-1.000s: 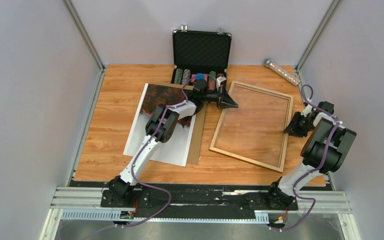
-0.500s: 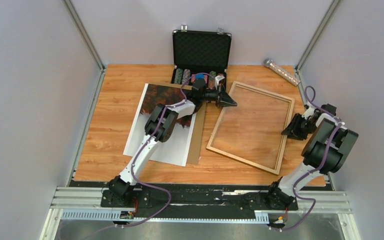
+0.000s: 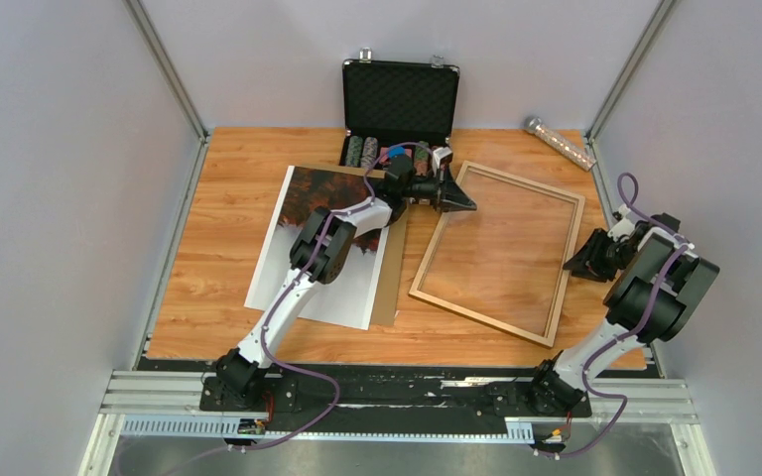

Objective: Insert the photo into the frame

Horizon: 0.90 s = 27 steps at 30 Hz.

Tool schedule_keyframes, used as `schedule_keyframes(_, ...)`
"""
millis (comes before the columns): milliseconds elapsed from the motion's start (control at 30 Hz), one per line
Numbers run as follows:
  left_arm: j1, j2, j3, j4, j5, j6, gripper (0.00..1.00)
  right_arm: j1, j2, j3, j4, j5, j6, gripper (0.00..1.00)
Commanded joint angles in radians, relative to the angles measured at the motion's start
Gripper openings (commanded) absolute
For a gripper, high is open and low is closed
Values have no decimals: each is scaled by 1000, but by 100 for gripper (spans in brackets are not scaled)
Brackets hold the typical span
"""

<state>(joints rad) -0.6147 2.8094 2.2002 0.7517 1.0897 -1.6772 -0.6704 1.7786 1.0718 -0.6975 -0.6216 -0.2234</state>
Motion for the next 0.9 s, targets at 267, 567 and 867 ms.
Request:
schedule_keyframes(267,-16,24,49,56,-30,-5,0,-19,19,33,-16,-46,-47,27)
schedule_keyframes(567,-16,29,32,36,-48,20,0,-34,53,57,-40,-50,-94,27)
schedule_keyframes(867,-16,3,-39,39,-76,-7,0,-44,92,88,-53,-53,-112,28)
